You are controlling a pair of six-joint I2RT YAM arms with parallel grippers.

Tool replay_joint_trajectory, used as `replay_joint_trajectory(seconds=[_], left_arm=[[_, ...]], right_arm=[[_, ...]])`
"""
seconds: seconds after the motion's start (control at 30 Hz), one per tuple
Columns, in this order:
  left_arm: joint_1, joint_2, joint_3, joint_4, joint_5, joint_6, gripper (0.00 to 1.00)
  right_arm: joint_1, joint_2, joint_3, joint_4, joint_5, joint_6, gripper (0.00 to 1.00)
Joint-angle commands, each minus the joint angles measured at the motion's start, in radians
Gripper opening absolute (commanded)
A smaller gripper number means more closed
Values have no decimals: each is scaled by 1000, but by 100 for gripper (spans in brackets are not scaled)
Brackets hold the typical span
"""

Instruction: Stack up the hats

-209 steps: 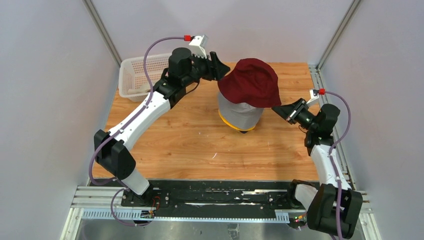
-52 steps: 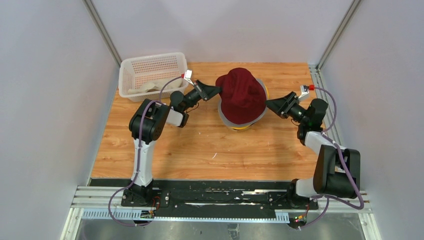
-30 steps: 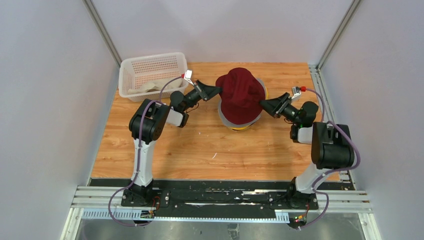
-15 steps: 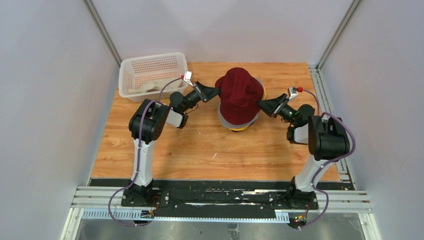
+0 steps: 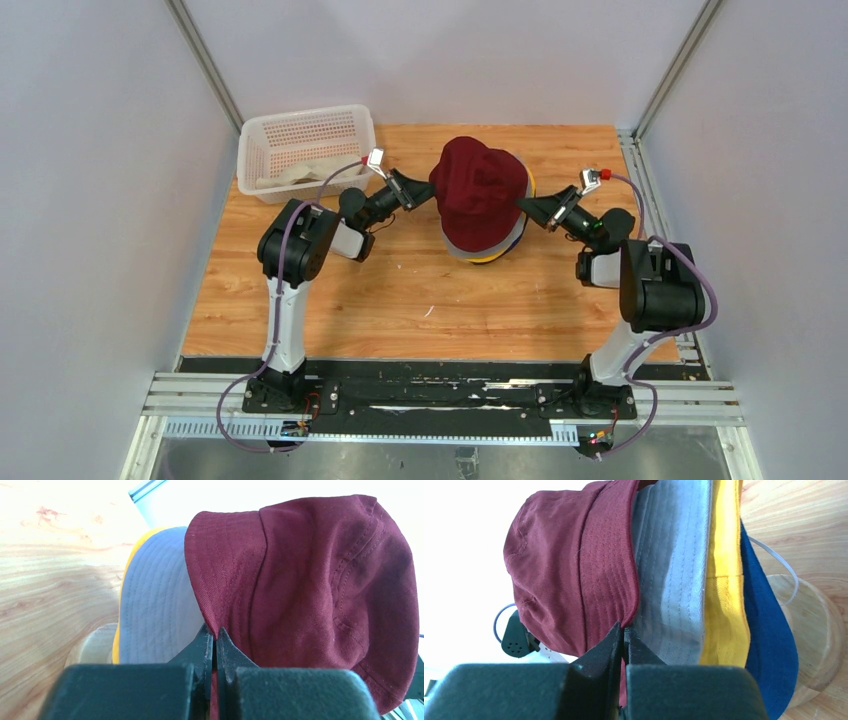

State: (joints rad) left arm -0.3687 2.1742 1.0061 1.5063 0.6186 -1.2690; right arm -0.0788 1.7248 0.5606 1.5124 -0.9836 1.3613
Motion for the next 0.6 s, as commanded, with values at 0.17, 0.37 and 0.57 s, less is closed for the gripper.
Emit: replay_joint_trajectory(seconds=[0.17, 0.37, 0.57], left_arm=[[1, -10, -53, 49, 33, 31, 0], [-12, -10, -59, 49, 36, 30, 0], [-43, 3, -52, 49, 27, 28, 0]], right_arm=[[-16, -148, -16, -541, 132, -379, 0], [-14, -329, 58, -1085, 389, -664, 0], [-13, -348, 132, -1293, 525, -750, 0]])
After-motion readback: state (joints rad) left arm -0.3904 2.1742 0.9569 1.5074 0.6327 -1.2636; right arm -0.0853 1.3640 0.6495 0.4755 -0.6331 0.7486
